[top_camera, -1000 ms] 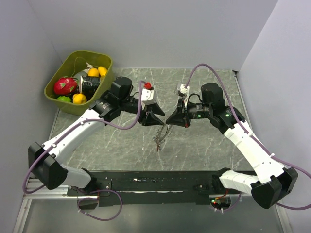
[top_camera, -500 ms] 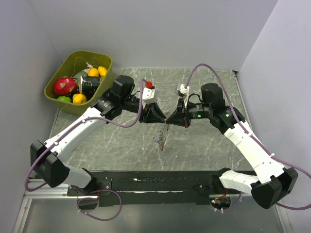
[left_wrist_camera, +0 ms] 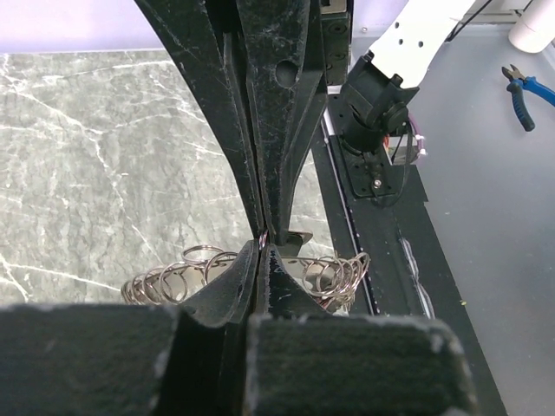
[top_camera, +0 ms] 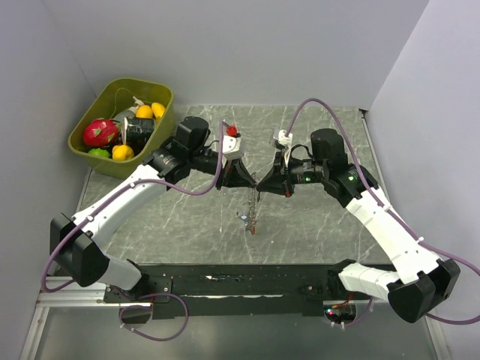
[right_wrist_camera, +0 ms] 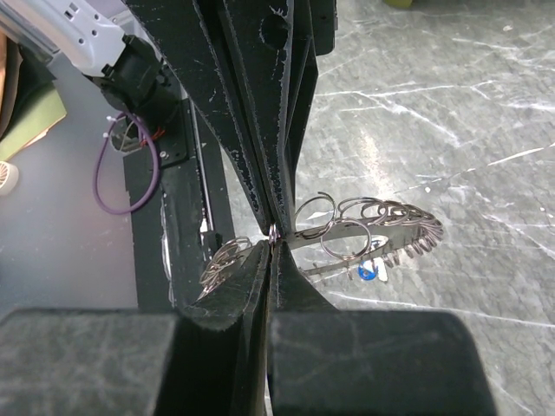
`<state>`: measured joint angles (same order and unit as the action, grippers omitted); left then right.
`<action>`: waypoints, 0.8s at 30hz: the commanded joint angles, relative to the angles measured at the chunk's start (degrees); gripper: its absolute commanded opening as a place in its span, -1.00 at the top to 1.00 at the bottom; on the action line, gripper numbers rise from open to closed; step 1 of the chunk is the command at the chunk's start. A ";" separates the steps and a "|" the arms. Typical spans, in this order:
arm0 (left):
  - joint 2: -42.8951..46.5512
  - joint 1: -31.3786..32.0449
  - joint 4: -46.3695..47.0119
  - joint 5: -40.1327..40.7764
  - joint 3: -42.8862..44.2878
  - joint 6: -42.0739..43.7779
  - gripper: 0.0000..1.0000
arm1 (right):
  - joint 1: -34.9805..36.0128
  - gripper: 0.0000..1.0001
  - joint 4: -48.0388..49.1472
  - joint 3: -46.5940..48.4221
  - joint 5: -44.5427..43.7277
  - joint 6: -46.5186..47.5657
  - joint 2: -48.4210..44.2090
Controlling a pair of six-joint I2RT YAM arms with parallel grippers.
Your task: Put the keys on the keyring
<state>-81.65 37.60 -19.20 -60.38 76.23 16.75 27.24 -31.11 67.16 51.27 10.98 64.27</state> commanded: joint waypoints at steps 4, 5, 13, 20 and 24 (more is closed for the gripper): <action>3.15 0.36 13.98 -0.88 -3.36 -5.32 0.98 | 0.35 0.54 7.02 -1.58 0.24 -2.72 -3.01; 4.20 0.36 15.67 -0.44 -4.23 -7.15 0.98 | 0.18 0.41 7.90 -2.11 0.15 -3.85 -3.45; 9.92 0.36 32.46 2.72 -13.90 -13.93 0.98 | -0.44 -0.03 13.53 -5.54 -1.43 -7.29 -7.40; 13.53 0.28 45.65 6.06 -21.02 -20.62 0.98 | -1.93 0.15 15.29 -7.04 0.15 -8.78 -8.72; 14.50 0.19 50.39 6.59 -22.79 -22.73 0.98 | -2.20 0.31 15.56 -7.13 2.17 -8.87 -8.72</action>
<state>-69.49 37.65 20.12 -54.96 54.30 -2.20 25.50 -18.65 60.29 50.96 2.79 56.62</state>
